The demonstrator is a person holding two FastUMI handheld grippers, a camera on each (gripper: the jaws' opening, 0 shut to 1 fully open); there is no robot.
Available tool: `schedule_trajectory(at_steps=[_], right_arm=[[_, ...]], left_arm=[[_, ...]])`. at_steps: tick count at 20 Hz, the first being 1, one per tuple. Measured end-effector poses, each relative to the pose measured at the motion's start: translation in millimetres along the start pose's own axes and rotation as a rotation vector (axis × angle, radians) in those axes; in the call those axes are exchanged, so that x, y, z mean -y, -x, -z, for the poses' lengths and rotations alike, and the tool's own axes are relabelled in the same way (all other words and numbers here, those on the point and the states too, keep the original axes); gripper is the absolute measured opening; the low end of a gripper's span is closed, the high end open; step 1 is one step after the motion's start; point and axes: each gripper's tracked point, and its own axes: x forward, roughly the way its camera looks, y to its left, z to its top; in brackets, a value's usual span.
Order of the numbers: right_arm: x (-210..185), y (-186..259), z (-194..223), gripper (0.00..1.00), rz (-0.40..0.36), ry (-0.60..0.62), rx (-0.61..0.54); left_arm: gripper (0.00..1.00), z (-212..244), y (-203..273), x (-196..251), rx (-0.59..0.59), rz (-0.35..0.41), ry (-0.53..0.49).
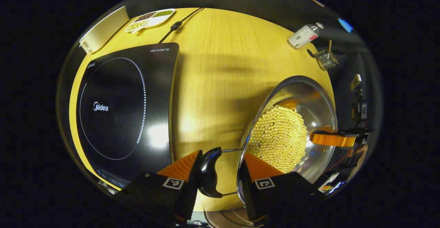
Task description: First push the handle of the pot to place it horizontally, then grasp the pot with both hands and set it on the induction cooktop.
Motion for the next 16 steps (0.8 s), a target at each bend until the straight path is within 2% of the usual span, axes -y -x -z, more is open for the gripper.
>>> schedule_trajectory(at_steps=[1,2,3,6,7,8,10,13,16], right_arm=[[-1.0,5.7,5.1,0.51,-0.001,-0.005,-0.003],[-3.1,10.2,8.7,0.51,0.000,-0.010,-0.007],[-4.9,14.3,15.3,0.57,0.001,-0.009,-0.007],[-17.4,20.6,28.2,0.57,0.004,-0.009,-0.011],[-23.1,21.2,33.3,0.51,0.003,-0.011,-0.013],[-29.5,21.2,36.3,0.51,0.001,-0.012,-0.014],[-43.2,19.4,44.6,0.51,0.001,-0.012,-0.015],[-67.1,15.2,53.5,0.51,0.010,-0.012,-0.002],[-97.8,7.9,59.3,0.51,0.026,-0.014,0.020]], left_arm=[[0.60,2.3,5.6,0.6,-0.001,0.000,-0.002],[0.60,5.9,10.6,-0.4,-0.009,-0.001,0.001],[0.60,9.8,15.9,-1.5,-0.016,-0.003,0.005],[0.62,20.4,30.5,-8.5,-0.031,-0.007,0.015],[0.62,23.4,35.0,-12.0,-0.032,-0.009,0.018],[0.62,26.0,39.4,-16.4,-0.032,-0.010,0.015],[0.58,29.5,48.7,-27.5,-0.029,-0.014,0.007],[0.62,32.2,59.3,-49.3,-0.023,-0.007,0.002],[0.60,31.6,70.5,-78.1,-0.003,0.014,-0.019]])
